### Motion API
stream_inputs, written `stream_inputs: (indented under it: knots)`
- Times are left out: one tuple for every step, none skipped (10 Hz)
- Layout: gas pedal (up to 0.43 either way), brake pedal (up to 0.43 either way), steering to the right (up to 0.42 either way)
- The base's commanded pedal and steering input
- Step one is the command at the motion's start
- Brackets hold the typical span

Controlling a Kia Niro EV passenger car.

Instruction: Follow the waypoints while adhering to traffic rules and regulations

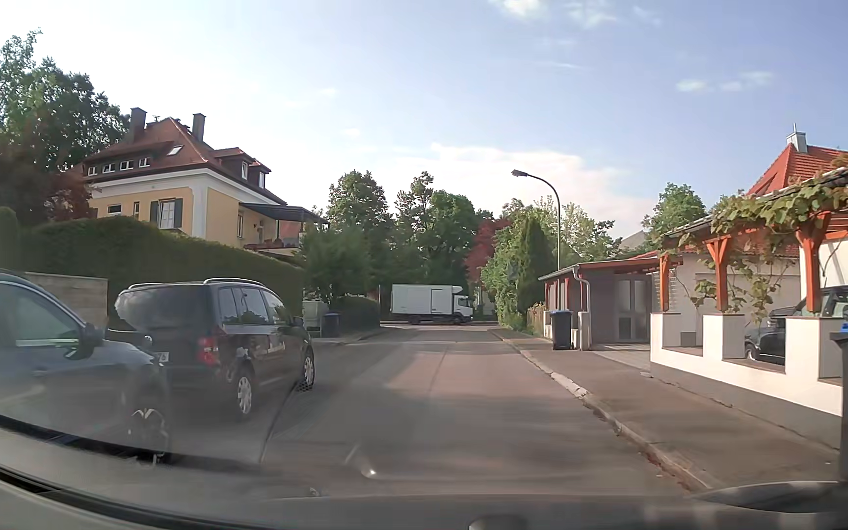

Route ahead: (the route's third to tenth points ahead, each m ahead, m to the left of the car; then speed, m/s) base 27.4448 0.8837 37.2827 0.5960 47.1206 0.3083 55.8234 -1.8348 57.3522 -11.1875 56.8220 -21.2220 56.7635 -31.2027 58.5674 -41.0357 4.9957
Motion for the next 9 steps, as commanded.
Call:
stream_inputs:
  knots:
    - [0.047, 0.000, -0.001]
    - [0.047, 0.000, -0.003]
    - [0.047, 0.000, -0.004]
    - [0.047, 0.000, -0.004]
    - [0.047, 0.000, -0.004]
    - [0.020, 0.000, -0.004]
    - [0.020, 0.000, -0.007]
    - [0.020, 0.000, -0.012]
    - [0.020, 0.000, -0.014]
